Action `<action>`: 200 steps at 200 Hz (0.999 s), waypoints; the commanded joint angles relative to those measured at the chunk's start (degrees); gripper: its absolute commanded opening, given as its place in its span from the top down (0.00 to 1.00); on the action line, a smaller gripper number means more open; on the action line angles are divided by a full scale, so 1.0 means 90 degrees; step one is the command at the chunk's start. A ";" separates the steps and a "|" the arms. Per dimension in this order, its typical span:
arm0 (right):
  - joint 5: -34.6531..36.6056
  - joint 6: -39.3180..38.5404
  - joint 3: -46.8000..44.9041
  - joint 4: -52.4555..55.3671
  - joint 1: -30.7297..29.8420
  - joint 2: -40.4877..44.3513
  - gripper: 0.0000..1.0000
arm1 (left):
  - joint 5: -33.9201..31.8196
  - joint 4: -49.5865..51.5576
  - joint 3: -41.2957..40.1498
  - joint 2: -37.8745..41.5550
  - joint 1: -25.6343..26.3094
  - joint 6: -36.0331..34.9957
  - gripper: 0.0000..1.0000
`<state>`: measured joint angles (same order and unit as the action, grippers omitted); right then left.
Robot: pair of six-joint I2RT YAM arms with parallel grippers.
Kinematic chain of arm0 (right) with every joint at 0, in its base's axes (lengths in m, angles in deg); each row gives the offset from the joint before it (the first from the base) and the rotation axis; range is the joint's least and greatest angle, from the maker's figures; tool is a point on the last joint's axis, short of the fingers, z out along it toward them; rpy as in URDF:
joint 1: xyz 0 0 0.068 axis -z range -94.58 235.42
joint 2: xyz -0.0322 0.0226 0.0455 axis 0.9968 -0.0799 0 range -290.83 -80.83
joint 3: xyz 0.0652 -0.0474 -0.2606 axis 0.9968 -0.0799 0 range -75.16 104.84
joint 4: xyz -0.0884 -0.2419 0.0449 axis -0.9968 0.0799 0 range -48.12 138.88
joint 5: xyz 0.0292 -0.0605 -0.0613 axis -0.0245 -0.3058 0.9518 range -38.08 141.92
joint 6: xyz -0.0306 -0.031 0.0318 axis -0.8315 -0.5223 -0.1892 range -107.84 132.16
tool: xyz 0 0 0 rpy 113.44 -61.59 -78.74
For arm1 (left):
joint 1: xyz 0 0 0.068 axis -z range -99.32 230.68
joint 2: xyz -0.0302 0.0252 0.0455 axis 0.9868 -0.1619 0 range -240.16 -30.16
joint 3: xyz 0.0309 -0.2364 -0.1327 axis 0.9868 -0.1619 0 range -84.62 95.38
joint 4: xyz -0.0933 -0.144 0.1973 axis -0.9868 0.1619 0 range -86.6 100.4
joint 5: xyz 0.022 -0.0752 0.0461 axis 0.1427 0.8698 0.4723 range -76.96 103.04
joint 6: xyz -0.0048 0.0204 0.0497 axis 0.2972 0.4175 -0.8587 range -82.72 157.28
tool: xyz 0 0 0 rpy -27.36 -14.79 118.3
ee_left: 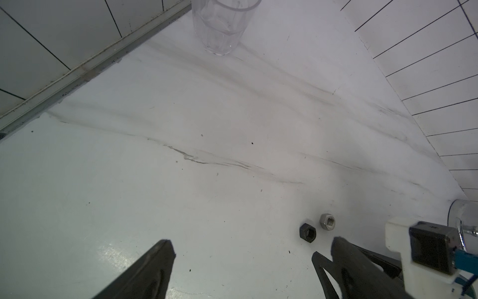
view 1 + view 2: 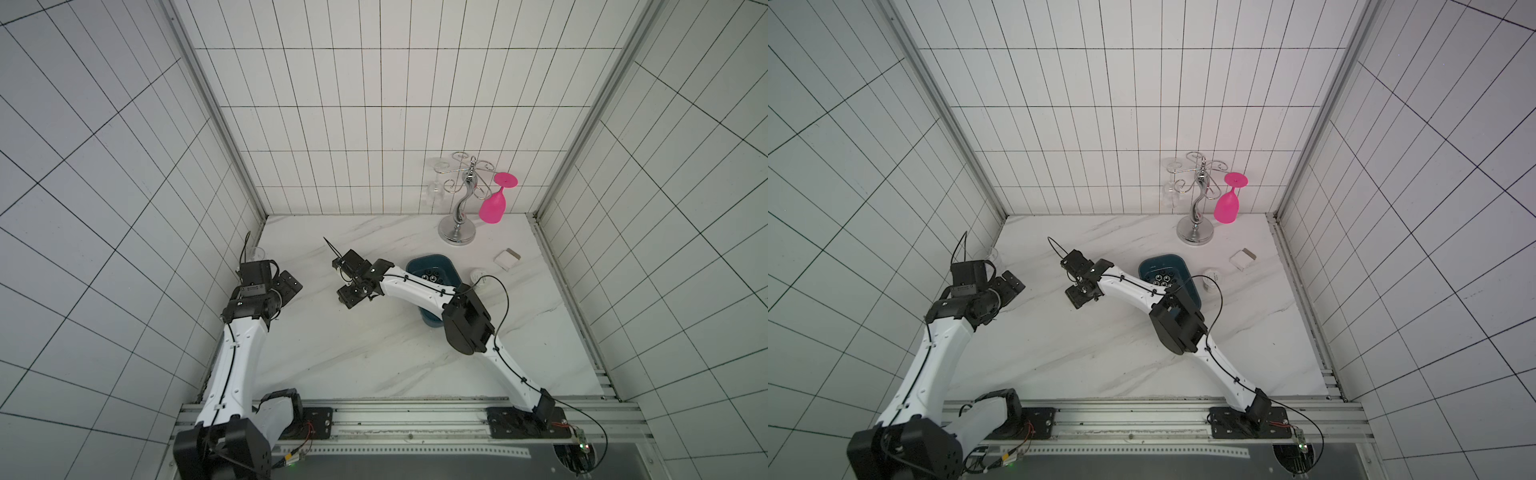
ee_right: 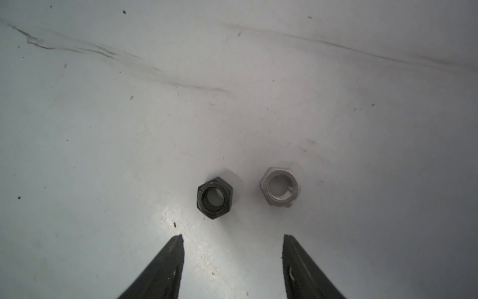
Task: Put the nuts on the desktop into the storage box
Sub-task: Pick up the nut from the center of the board.
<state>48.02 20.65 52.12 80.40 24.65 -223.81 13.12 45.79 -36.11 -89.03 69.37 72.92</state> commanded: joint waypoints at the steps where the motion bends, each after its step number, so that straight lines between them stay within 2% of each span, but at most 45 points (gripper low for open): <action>1: 0.0114 -0.0106 0.0432 0.0292 -0.0092 -0.0297 0.38 | -0.0257 -0.0158 -0.0165 0.0202 -0.0032 -0.0002 0.02; 51: -0.0112 -0.0035 0.1072 0.0519 -0.0132 -0.0787 0.42 | -0.0186 -0.0125 -0.0213 0.0146 -0.0032 -0.0122 0.02; 92: -0.0162 -0.0065 0.1253 0.0516 -0.0128 -0.1021 0.43 | -0.0107 -0.0113 -0.0209 0.0125 -0.0032 -0.0175 0.02; 118: -0.0129 -0.0093 0.1364 0.0515 -0.0152 -0.1137 0.47 | -0.0111 -0.0095 -0.0174 0.0125 -0.0032 -0.0247 0.02; 139: -0.0020 -0.0129 0.1414 0.0504 -0.0179 -0.1187 0.58 | -0.0126 -0.0077 -0.0120 0.0117 -0.0035 -0.0287 0.02; 164: 0.0262 -0.0179 0.1434 0.0551 -0.0213 -0.1199 0.78 | -0.0106 -0.0025 -0.0087 0.0106 -0.0035 -0.0307 0.02; 186: 0.0444 -0.0211 0.1319 0.0627 -0.0219 -0.0977 0.87 | -0.0070 -0.0022 -0.0087 0.0125 -0.0039 -0.0292 0.02; 200: 0.0489 -0.0214 0.0802 0.0284 -0.0196 -0.0499 0.89 | -0.0010 -0.0020 -0.0070 0.0126 -0.0034 -0.0297 0.02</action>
<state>49.92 19.25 63.55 83.53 23.25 -232.42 12.49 45.68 -37.51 -88.01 69.31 71.08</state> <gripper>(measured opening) 0.238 0.983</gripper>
